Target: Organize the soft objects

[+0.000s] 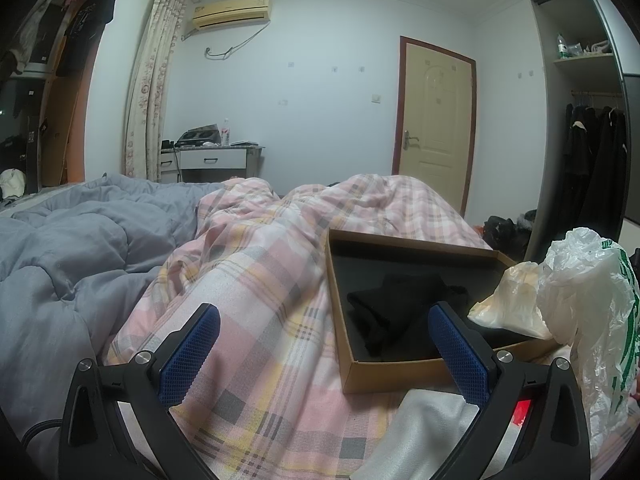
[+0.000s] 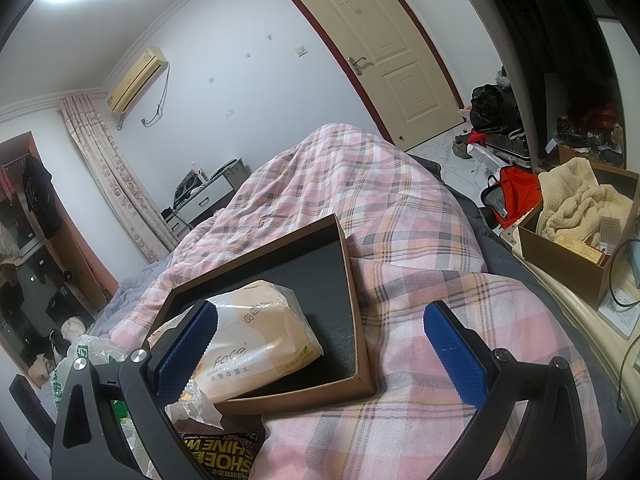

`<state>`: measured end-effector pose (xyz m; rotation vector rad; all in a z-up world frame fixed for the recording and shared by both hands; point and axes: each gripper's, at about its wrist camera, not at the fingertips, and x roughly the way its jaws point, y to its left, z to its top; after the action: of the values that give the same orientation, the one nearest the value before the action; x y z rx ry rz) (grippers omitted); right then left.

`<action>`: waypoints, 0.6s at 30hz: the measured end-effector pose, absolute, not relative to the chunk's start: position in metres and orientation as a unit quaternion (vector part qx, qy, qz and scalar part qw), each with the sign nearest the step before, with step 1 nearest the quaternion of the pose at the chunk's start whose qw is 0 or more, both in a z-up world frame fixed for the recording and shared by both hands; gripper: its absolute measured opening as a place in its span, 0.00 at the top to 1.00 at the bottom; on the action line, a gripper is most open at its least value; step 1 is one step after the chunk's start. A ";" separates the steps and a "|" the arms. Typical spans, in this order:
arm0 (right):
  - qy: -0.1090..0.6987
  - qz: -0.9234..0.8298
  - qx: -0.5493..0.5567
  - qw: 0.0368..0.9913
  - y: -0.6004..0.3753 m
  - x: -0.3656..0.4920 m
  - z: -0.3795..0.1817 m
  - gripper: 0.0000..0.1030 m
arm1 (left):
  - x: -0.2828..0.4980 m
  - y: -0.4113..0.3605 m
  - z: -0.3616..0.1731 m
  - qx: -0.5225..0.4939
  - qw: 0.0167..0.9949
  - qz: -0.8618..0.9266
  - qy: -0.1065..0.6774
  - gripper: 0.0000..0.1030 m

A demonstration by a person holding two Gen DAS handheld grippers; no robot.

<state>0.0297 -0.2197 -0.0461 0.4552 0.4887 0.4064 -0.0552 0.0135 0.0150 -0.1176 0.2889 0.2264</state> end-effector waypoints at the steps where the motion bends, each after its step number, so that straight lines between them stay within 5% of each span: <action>1: 0.238 0.198 0.222 0.925 -0.220 0.030 -0.046 0.00 | -0.055 0.013 0.015 -0.058 0.982 0.112 0.144 0.00; 18: 0.238 0.198 0.222 0.924 -0.220 0.030 -0.046 0.00 | -0.054 0.014 0.014 -0.057 0.982 0.113 0.144 0.00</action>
<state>0.0298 -0.2197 -0.0460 0.4562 0.4894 0.4065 -0.0543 0.0142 0.0138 -0.1147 0.2889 0.2267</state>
